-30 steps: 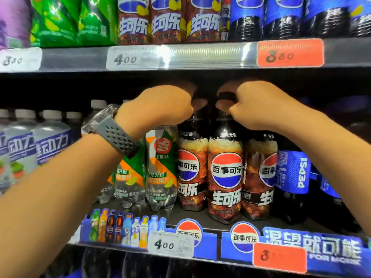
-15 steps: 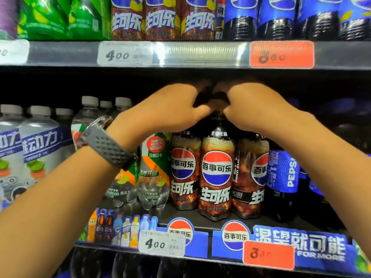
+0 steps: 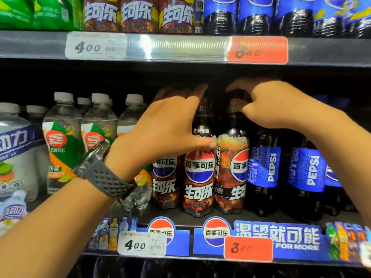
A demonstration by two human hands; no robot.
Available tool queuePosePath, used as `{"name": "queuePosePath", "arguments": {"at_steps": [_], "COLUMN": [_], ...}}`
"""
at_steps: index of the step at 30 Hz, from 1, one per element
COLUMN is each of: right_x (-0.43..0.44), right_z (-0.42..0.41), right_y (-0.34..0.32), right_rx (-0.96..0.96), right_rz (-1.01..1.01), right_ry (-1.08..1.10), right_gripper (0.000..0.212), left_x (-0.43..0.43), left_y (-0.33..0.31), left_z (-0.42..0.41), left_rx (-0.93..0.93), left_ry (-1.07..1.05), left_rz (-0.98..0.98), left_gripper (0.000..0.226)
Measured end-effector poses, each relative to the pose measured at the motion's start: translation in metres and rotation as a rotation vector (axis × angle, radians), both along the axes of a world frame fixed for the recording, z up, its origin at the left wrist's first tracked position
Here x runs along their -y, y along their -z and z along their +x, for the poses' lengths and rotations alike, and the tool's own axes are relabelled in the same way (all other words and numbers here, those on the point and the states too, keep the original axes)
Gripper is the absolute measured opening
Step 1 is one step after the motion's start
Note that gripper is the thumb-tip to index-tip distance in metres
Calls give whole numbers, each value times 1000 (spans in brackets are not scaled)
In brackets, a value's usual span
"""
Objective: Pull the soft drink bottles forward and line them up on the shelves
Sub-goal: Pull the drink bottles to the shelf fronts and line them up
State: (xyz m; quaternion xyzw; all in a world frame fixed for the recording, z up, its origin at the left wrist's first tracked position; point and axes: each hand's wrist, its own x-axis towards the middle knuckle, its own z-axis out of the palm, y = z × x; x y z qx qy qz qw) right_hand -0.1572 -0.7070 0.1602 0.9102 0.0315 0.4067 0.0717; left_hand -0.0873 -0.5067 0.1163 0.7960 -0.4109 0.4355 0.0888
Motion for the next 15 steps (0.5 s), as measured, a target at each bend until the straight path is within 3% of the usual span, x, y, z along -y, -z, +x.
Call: {"name": "queuePosePath", "arguments": {"at_steps": [9, 12, 15], "right_x": [0, 2, 9], "right_z": [9, 3, -10], "right_y": [3, 4, 4], "right_rx": [111, 100, 145], "right_rz": [48, 58, 53], "right_ry": [31, 40, 80], "right_gripper": [41, 48, 39], "left_x": [4, 5, 12], "left_y": [13, 18, 17], "left_z": [-8, -12, -20], "left_rx": [52, 79, 134], "left_ry": [-56, 8, 171], "left_rz": [-23, -59, -172], "left_gripper": [110, 96, 68]}}
